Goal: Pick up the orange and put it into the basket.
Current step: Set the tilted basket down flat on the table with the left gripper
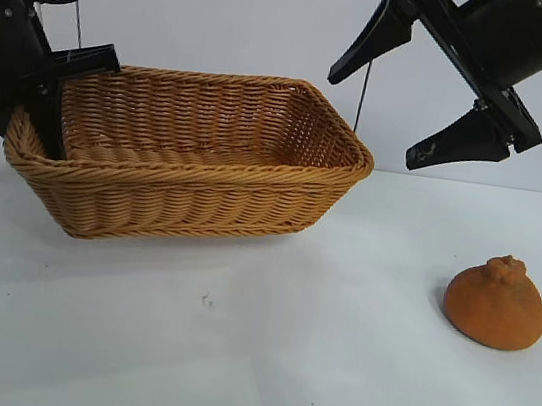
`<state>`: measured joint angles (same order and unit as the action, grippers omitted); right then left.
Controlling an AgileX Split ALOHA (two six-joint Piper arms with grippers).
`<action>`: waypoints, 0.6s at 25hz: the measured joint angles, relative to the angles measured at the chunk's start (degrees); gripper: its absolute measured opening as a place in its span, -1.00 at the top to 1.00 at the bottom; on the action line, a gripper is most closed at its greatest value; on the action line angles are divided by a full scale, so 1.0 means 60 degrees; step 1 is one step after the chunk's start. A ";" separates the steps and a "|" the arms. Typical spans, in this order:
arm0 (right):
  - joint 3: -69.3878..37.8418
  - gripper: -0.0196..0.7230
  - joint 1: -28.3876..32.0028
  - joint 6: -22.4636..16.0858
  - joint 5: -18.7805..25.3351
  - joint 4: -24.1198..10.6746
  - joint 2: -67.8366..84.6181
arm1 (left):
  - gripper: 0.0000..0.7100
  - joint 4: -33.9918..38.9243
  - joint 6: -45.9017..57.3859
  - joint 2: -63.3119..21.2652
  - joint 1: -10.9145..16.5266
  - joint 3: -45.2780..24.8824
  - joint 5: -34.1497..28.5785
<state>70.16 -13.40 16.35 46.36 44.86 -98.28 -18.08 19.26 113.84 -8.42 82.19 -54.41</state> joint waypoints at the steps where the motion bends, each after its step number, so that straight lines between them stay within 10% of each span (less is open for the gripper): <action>1: 0.0000 -0.92 0.0000 0.0000 0.0013 0.0000 0.0000 | 0.75 -0.0014 -0.0152 0.0156 0.0000 0.0172 -0.0233; 15: 0.0000 -0.92 0.0000 0.0000 0.0097 0.0000 0.0000 | 0.75 -0.0674 -0.1848 0.2152 -0.0728 0.2388 -0.1559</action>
<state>70.16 -13.40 16.35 46.95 44.86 -98.28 -22.13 8.17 126.75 -12.79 96.52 -63.77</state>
